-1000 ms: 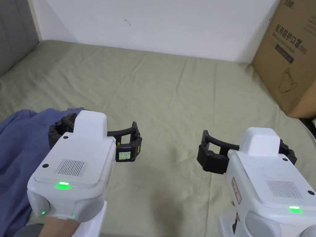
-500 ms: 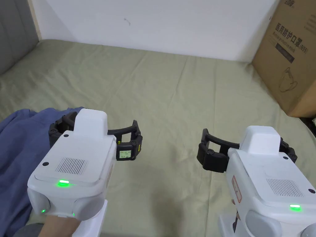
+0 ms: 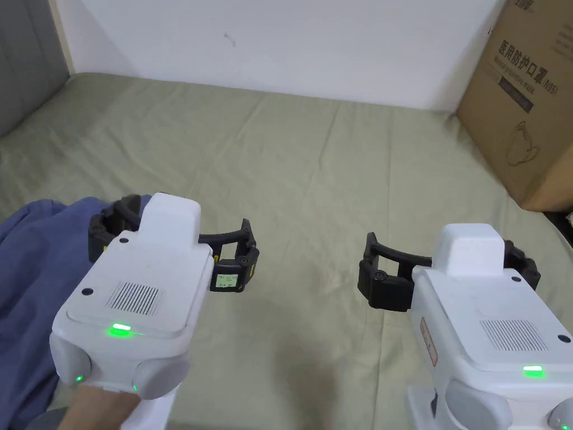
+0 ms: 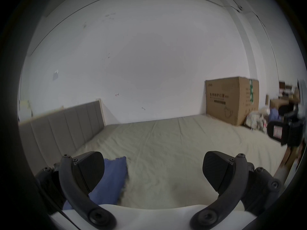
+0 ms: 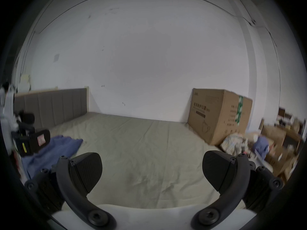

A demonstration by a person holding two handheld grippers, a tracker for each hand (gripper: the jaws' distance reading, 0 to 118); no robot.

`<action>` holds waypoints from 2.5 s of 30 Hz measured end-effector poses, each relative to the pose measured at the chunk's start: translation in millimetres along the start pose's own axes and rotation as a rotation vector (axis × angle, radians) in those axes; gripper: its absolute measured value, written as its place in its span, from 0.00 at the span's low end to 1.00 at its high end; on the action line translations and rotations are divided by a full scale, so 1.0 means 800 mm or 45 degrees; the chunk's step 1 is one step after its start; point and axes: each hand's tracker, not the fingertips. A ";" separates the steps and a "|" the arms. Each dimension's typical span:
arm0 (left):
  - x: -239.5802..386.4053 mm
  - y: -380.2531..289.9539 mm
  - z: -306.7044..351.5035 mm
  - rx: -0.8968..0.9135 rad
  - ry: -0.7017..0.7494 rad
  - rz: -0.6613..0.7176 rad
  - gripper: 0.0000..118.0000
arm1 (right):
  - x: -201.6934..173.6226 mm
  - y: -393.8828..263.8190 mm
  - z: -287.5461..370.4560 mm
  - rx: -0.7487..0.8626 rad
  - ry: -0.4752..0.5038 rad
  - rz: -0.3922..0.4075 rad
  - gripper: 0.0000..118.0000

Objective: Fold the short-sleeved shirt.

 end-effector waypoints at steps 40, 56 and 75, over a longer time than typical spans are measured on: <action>-0.010 0.020 0.006 0.100 -0.025 0.202 1.00 | 0.005 0.034 0.009 0.049 0.072 -0.201 0.99; -0.006 0.025 0.011 0.129 0.020 0.129 0.08 | -0.003 0.035 0.011 0.046 0.070 -0.151 0.14; -0.009 0.033 0.019 0.123 -0.011 0.163 0.00 | -0.004 0.043 0.016 0.049 0.125 -0.192 0.00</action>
